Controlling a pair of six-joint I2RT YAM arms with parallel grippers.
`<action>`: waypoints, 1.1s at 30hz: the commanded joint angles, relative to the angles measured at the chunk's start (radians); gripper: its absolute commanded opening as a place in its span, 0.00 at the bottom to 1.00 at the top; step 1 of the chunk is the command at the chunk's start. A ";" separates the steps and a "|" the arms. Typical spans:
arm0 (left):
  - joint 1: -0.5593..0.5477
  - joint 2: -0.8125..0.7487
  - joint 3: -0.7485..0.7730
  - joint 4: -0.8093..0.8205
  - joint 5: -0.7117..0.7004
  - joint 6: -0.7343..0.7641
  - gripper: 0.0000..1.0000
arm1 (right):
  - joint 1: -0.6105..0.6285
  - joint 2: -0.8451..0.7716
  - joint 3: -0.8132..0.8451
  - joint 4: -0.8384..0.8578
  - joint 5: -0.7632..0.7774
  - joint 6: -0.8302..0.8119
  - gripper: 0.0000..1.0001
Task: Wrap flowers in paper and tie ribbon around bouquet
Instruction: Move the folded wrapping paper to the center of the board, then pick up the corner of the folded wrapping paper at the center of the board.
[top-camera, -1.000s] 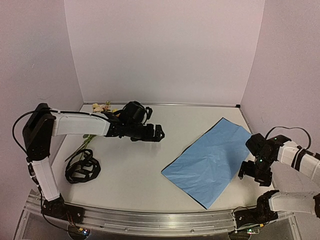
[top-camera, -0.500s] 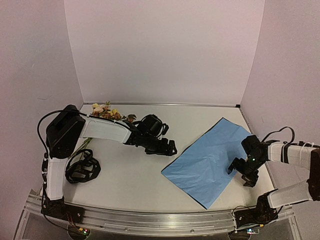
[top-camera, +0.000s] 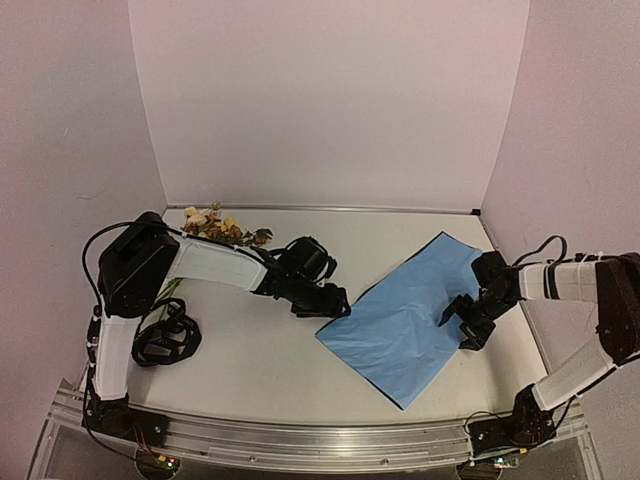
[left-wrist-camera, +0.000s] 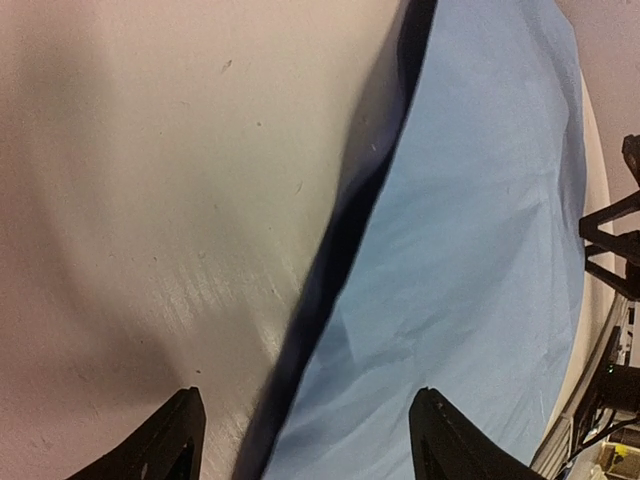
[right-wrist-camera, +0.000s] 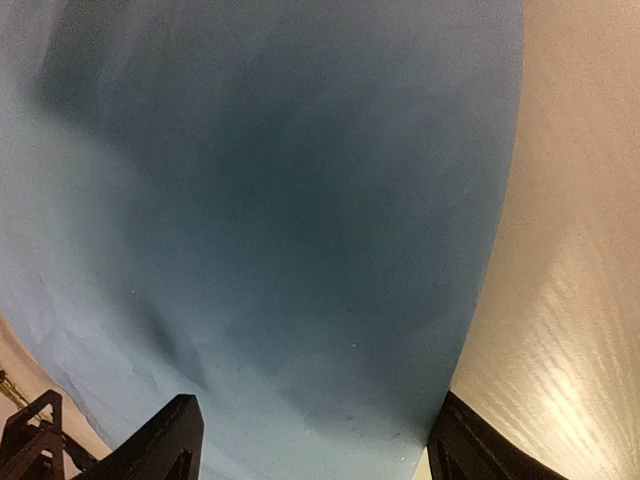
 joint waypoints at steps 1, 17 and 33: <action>-0.001 -0.003 0.026 -0.034 -0.029 -0.022 0.69 | 0.022 0.092 0.021 0.012 -0.082 -0.001 0.69; 0.057 -0.257 -0.177 -0.182 -0.251 -0.182 0.71 | 0.157 0.263 0.250 -0.171 -0.102 -0.128 0.21; 0.162 -0.395 -0.394 -0.058 -0.064 -0.297 0.73 | 0.235 0.371 0.340 -0.174 -0.087 -0.100 0.19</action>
